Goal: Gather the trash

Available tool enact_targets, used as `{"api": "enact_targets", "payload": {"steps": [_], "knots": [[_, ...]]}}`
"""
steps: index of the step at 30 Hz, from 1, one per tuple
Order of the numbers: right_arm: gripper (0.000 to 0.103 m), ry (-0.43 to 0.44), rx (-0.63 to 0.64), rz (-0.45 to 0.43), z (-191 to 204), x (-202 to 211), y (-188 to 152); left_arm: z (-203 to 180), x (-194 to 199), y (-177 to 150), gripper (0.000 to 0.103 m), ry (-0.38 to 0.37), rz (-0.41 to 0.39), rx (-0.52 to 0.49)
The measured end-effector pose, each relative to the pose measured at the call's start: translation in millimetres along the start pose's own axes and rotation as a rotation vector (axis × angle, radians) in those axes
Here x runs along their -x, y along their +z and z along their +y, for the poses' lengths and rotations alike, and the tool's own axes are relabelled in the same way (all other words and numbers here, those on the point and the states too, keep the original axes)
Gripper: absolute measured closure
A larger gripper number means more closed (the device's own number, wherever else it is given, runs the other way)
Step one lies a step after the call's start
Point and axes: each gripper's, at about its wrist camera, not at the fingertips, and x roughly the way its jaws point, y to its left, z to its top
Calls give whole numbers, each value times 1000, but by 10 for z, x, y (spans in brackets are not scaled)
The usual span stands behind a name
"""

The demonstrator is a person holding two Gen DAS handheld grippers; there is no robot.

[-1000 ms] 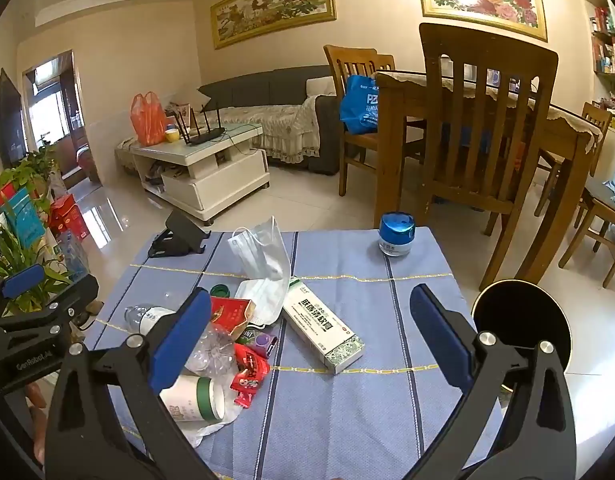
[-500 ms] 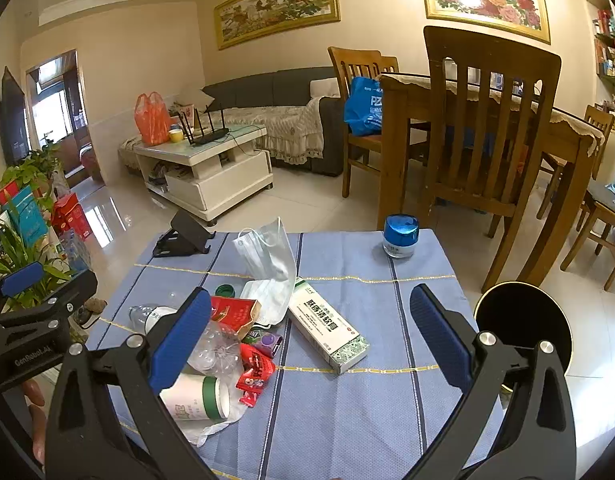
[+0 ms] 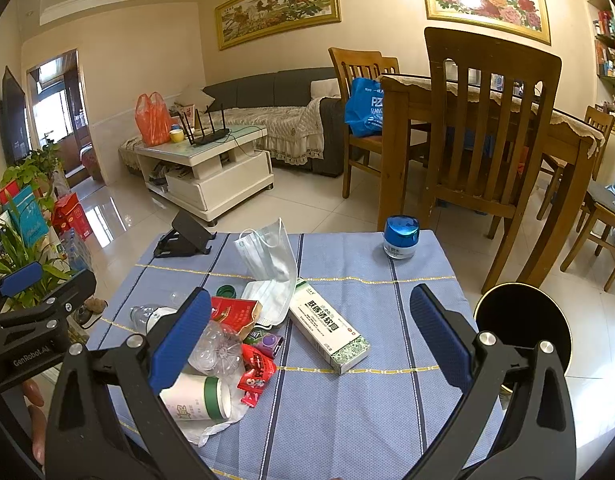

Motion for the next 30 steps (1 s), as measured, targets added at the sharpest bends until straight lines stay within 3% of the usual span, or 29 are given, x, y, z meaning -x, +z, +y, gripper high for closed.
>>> {"api": "enact_targets", "payload": {"steps": [30], "knots": [[5, 3, 6, -1, 13, 39, 5, 33, 32, 31, 6, -3, 5, 6]]}}
